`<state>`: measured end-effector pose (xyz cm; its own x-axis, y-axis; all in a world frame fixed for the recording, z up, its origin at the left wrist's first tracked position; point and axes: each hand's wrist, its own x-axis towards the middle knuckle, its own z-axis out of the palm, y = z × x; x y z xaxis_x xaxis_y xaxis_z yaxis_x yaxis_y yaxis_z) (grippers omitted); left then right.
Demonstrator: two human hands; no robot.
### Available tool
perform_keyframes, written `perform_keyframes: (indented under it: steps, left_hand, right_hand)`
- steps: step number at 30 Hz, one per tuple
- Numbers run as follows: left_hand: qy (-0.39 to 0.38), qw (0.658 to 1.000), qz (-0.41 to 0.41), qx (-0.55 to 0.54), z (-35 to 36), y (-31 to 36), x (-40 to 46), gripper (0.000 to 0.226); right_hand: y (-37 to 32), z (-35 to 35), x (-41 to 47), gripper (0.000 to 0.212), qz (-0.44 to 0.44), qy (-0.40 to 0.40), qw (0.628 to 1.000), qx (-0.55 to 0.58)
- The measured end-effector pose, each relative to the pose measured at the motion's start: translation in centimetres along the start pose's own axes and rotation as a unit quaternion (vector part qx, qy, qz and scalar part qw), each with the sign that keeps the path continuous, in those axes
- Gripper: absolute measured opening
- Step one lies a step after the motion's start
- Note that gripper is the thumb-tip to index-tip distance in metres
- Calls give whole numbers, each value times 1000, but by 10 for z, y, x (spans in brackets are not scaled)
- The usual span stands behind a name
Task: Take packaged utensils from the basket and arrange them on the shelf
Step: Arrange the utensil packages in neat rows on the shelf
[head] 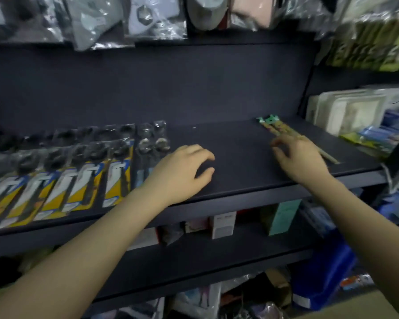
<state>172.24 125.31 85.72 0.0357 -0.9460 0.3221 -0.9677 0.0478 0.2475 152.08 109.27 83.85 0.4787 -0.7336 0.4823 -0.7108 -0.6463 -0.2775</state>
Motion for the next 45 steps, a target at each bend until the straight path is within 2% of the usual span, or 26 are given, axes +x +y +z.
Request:
perform_keyframes:
  steps: [2,5,8,15,16,20,23,26,29,38,41,43,45]
  left_hand:
    - [-20,1000,4,-10,11,17,24,32]
    - [-41,998,-10,-42,29,40,60,31]
    - [-70,995,-32,-63,48,56,94,33]
    - [-73,984,-95,-135,90,81,159,39]
    - [-67,980,-109,-151,95,85,167,38]
    - [-37,970,-147,-188,114,101,196,33]
    - [-96,984,-108,-107,126,115,210,42]
    - [-150,981,-106,-60,131,125,213,56]
    - [-143,984,-99,-29,125,123,204,58]
    - [-162,981,-84,-59,109,101,169,57]
    - [-158,982,-87,-61,115,101,171,61]
    - [-157,983,-77,-60,119,100,173,62]
    - [-162,983,-69,-54,120,100,175,62]
  right_hand:
    - [35,-11,7,27,51,-39,996,-54]
    - [63,-14,24,38,69,-115,983,-125]
    - [79,-9,43,47,83,-183,972,-126]
    - [95,-5,69,24,58,-246,965,-71]
    - [99,-5,72,21,64,-247,965,-59]
    - [119,-6,76,39,85,-221,971,27]
    - [132,-15,80,23,105,-174,973,108]
    - [140,-23,83,38,96,-147,975,138]
    - [143,-24,78,43,76,-166,975,127]
    - [114,-1,73,21,3,-222,973,61]
    - [114,-2,76,30,-6,-239,971,27]
    - [121,-8,75,34,-22,-221,975,8]
    - [132,-14,72,29,-20,-180,983,-17]
